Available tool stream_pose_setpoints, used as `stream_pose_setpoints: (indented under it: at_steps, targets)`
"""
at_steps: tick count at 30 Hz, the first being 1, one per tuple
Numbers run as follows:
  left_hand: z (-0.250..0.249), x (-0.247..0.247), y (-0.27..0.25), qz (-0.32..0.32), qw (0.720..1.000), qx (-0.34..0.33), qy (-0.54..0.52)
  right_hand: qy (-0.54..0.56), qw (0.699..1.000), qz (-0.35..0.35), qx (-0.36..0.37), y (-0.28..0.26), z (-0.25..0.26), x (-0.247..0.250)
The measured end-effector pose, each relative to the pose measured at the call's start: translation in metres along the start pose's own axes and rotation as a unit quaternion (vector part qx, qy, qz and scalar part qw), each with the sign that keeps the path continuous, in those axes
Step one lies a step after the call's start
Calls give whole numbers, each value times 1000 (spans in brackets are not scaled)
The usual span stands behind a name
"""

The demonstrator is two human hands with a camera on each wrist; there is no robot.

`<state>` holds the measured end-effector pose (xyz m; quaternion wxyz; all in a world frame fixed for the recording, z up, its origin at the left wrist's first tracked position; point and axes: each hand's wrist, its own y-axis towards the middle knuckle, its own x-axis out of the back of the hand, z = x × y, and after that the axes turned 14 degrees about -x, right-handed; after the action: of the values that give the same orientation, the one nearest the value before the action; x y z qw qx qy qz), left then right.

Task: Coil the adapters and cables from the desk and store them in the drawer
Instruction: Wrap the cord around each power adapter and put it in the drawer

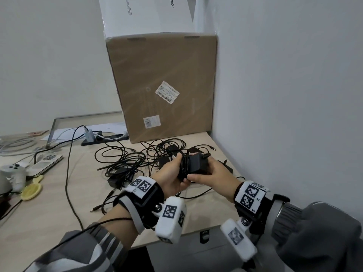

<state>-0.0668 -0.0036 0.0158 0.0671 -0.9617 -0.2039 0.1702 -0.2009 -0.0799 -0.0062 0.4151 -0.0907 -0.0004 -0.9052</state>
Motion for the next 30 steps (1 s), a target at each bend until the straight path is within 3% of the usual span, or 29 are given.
stream_pose_setpoints:
  at_steps: [7,13,19,24,30]
  targets:
    - [11,-29,20,81,986,16,143,69,996,-61,15,-5,-10,33]
    - [34,-41,35,34,977,-37,208,95,987,-130,6,-1,-14,53]
    - [31,-45,22,59,988,-80,115,65,990,-127,-19,-3,-23,56]
    - [28,-48,1,149,987,-16,51,41,997,-68,-23,-22,-20,43]
    - [35,-49,-28,125,992,6,27,-14,998,-48,-27,-45,-22,36]
